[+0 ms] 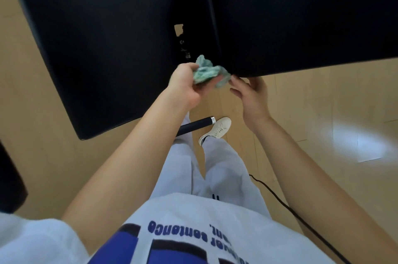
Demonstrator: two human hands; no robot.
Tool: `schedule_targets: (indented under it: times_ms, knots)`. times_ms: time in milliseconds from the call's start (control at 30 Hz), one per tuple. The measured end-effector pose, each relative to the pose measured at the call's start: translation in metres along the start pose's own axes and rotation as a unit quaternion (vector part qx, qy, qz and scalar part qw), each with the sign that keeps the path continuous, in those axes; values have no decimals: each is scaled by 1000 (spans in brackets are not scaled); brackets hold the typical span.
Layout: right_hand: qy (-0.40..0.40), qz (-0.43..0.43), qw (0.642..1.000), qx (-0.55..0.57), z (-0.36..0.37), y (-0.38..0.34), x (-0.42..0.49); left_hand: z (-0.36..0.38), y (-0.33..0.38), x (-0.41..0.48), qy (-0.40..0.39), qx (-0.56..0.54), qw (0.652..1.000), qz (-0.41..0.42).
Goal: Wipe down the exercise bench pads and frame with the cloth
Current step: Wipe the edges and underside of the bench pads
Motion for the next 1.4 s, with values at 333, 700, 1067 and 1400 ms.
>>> schedule_targets:
  times_ms: [333, 700, 1067, 1400]
  knots:
    - [7, 196, 977, 80, 47, 67, 15, 4, 36, 66, 33, 92, 992, 82]
    - [154, 156, 967, 128, 52, 82, 37, 31, 159, 111, -34, 108, 987, 116]
    - [173, 124, 969, 122, 46, 90, 37, 41, 265, 118, 92, 352, 885, 289]
    - [116, 162, 979, 40, 42, 85, 36, 89, 276, 67, -23, 422, 856, 298]
Point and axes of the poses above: each hand's wrist, its own x-axis towards the middle knuckle, its own z-axis out of the palm, y = z × x, the point moved 7 cm from there along x, towards the middle knuckle, and after that the axes turned 15 degrees about x, right-handed, at the moved point
